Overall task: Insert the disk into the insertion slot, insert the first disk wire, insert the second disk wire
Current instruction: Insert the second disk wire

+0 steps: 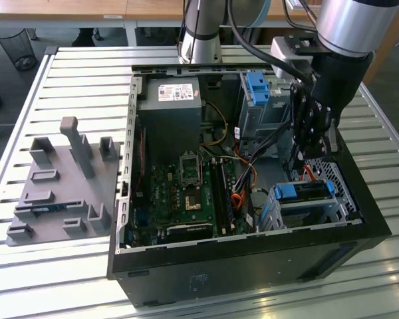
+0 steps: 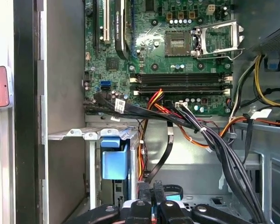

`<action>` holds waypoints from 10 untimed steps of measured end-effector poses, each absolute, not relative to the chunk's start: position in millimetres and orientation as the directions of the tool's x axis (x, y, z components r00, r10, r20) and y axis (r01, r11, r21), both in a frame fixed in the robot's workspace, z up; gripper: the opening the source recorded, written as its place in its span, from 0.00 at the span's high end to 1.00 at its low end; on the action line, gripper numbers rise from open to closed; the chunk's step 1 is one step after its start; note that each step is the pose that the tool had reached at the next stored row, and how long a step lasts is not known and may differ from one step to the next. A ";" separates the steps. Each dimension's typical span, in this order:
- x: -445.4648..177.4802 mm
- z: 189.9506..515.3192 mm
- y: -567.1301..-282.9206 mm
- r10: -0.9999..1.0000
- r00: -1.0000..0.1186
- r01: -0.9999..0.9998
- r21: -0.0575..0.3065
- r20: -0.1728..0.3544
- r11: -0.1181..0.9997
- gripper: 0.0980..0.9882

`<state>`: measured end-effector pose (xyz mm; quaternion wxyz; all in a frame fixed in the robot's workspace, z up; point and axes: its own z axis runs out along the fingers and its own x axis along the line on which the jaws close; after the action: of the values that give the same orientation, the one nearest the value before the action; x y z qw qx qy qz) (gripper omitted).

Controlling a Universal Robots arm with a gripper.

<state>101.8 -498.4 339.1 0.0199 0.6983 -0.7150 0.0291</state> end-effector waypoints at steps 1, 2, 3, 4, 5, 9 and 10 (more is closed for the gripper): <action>101.8 338.8 -498.3 -0.998 -0.024 -1.000 -0.014 0.060 0.023 0.94; 101.8 338.7 -498.2 -0.999 -0.024 -1.000 -0.013 0.045 0.023 0.94; 101.8 338.7 -498.3 -0.999 -0.024 -1.000 -0.013 0.029 0.024 0.94; 101.8 338.6 -498.3 -1.000 -0.024 -1.000 -0.013 0.014 0.024 0.94; 101.8 338.5 -498.2 -1.000 -0.024 -1.000 -0.012 0.002 0.024 0.94; 101.8 337.7 -499.0 -1.000 -0.024 -1.000 -0.012 -0.007 0.024 0.94; 101.8 337.3 -499.8 -1.000 -0.024 -1.000 -0.012 -0.006 0.024 0.94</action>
<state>101.8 -499.8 337.3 -0.0065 0.6985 -0.7156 0.0020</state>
